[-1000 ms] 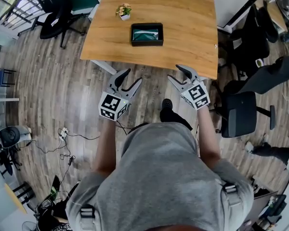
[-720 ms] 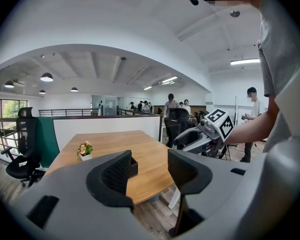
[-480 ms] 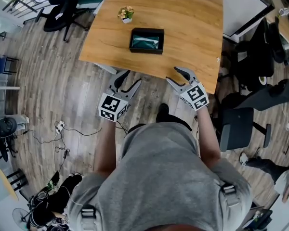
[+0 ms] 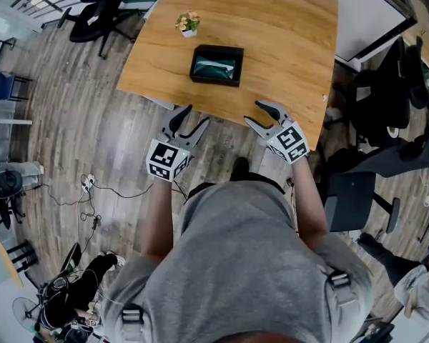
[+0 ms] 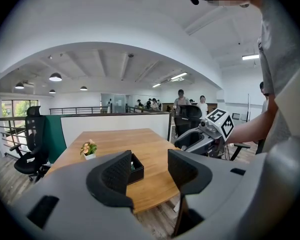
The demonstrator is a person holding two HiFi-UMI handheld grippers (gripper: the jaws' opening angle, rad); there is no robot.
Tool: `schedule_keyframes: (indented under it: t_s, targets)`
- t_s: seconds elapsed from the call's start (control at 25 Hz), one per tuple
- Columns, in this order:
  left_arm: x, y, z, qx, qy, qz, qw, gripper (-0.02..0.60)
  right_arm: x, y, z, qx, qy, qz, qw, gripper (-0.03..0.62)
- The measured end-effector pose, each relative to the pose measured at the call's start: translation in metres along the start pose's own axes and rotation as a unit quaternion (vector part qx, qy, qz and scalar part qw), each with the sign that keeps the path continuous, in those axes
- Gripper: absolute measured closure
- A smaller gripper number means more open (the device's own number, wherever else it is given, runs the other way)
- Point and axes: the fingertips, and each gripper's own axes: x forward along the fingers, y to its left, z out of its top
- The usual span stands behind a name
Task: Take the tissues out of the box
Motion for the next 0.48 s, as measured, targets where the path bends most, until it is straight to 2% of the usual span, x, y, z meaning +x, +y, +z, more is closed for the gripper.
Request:
schedule_keyframes:
  t_s: [0.48]
  targets:
    - [0.018, 0.004, 0.004, -0.006, -0.005, 0.007, 0.9999, 0.353, 0.008, -0.017, 0.003, -0.006, 0.001, 0.012, 1.000, 0.367]
